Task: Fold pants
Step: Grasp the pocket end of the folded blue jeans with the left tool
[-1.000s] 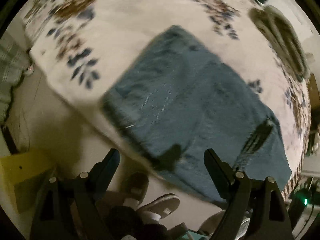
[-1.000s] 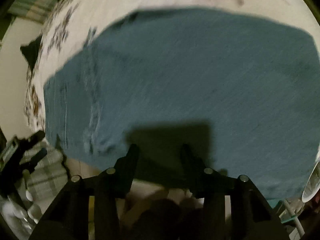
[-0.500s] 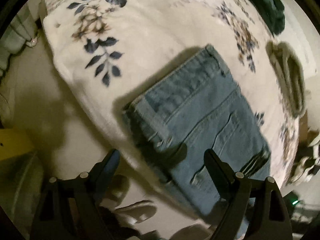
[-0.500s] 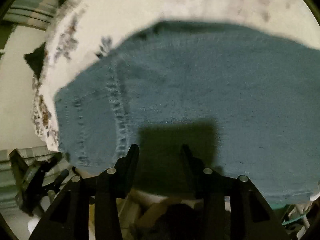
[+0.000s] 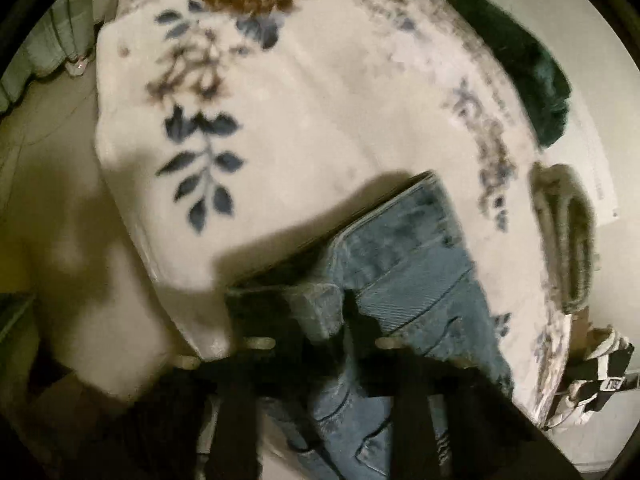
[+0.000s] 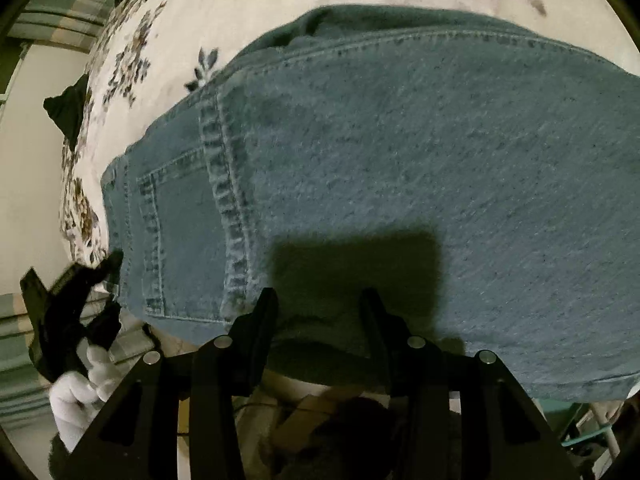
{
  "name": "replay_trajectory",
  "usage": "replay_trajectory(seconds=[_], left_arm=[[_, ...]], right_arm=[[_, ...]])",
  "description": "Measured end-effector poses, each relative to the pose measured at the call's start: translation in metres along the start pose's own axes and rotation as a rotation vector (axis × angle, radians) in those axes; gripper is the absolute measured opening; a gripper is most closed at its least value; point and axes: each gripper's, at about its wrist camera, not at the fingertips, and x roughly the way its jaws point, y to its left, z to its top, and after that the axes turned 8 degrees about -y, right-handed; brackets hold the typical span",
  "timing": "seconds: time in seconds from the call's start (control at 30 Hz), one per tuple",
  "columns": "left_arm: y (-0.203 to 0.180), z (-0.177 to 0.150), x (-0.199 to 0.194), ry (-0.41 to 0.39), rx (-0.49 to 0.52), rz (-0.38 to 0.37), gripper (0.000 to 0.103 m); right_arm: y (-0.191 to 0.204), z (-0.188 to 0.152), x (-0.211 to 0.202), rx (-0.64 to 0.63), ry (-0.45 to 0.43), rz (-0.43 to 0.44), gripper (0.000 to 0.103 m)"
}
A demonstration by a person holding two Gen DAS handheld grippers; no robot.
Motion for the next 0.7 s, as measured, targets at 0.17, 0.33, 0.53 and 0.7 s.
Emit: replay_trajectory(seconds=[0.17, 0.33, 0.53, 0.7], left_arm=[[-0.021, 0.001, -0.032, -0.078, 0.083, -0.071, 0.012], [-0.029, -0.001, -0.043, -0.061, 0.051, -0.110, 0.016], [0.037, -0.007, -0.020, 0.071, -0.218, -0.037, 0.043], [0.054, -0.012, -0.016, 0.071, -0.316, -0.135, 0.054]], right_arm=[[-0.011, 0.000, -0.008, 0.030, -0.013, 0.005, 0.046], [-0.025, -0.005, -0.018, 0.064, -0.019, 0.024, 0.046], [-0.036, -0.007, -0.033, 0.072, -0.017, 0.030, 0.046], [-0.041, -0.007, -0.040, 0.067, -0.018, 0.033, 0.046]])
